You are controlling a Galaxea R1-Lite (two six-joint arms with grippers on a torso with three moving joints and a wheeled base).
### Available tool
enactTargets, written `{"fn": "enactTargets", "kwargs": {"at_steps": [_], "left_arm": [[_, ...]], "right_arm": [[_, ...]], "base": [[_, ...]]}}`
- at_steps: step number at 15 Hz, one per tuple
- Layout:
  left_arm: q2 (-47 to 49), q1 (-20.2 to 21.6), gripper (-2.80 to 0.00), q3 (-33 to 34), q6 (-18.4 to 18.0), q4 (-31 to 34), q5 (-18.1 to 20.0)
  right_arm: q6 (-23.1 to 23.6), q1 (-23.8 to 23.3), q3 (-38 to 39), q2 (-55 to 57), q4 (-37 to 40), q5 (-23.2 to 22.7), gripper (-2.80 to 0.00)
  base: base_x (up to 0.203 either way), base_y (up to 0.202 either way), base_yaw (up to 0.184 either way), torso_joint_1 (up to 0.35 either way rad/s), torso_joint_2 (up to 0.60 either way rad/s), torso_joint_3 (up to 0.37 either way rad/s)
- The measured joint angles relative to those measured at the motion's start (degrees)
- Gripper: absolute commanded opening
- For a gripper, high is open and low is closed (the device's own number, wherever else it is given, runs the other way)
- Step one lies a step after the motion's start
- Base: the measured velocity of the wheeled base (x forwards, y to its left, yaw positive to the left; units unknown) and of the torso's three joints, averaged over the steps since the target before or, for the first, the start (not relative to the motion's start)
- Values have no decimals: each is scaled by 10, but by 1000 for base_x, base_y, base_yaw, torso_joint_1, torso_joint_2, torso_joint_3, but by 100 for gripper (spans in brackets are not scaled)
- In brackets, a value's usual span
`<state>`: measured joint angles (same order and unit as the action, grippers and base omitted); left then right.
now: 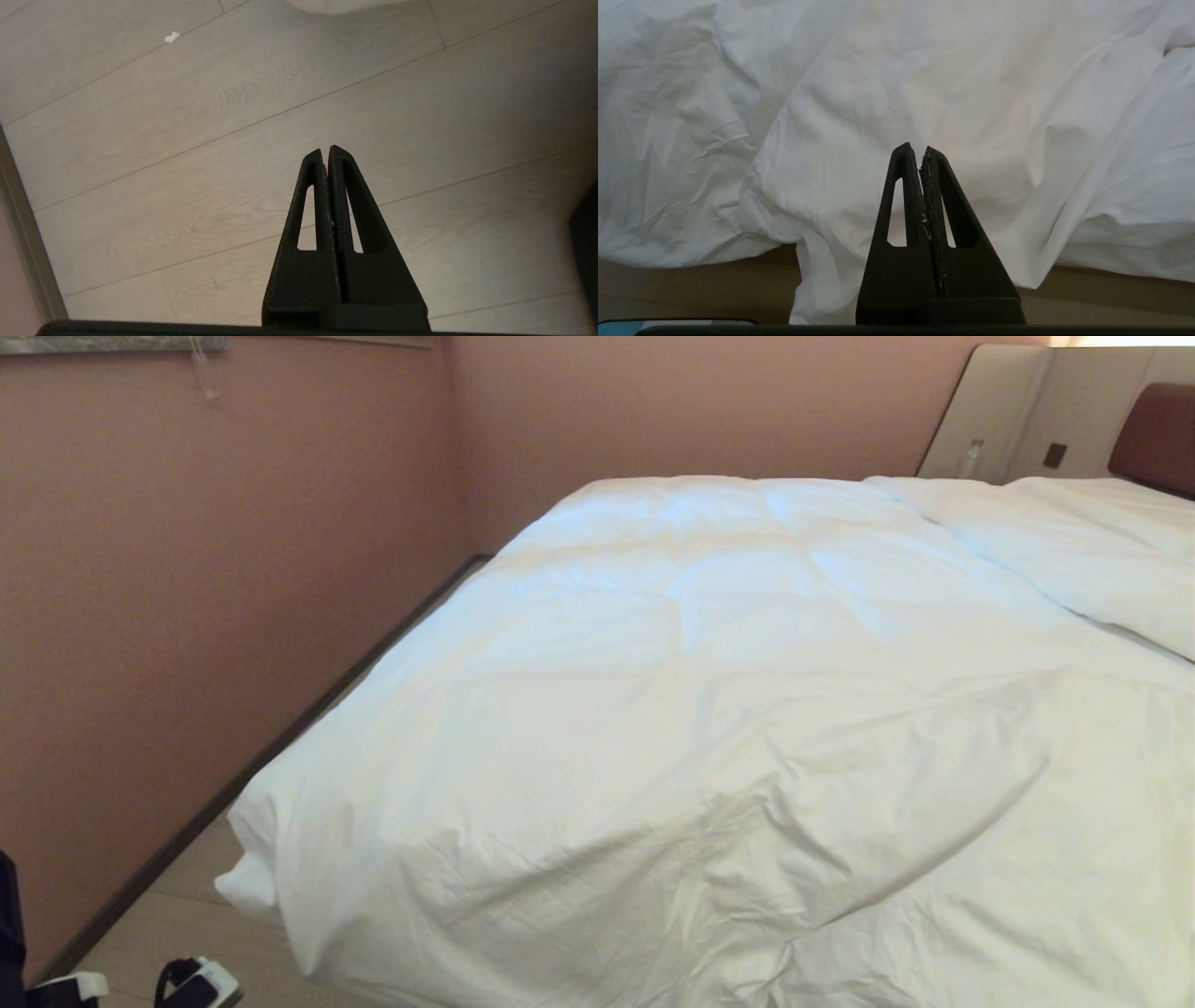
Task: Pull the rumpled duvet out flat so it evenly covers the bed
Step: Flatten the corners of the folded blanket
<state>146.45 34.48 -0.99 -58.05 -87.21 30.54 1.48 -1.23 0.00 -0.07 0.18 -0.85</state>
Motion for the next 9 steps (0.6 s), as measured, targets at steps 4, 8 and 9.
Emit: {"fn": "enactTargets", "kwargs": {"at_steps": [4,8,9], "left_arm": [[0,18,-280,7,0,0,0],[-44,33,-280,9,16,0,35],[-68,37,-280,9,30,0,43]], "right_arm": [[0,0,0,0,0,0,-280],[0,0,0,0,0,0,-280],[0,0,0,0,0,0,-280]], "base": [[0,0,0,0,0,0],[0,0,0,0,0,0],[0,0,0,0,0,0]]}}
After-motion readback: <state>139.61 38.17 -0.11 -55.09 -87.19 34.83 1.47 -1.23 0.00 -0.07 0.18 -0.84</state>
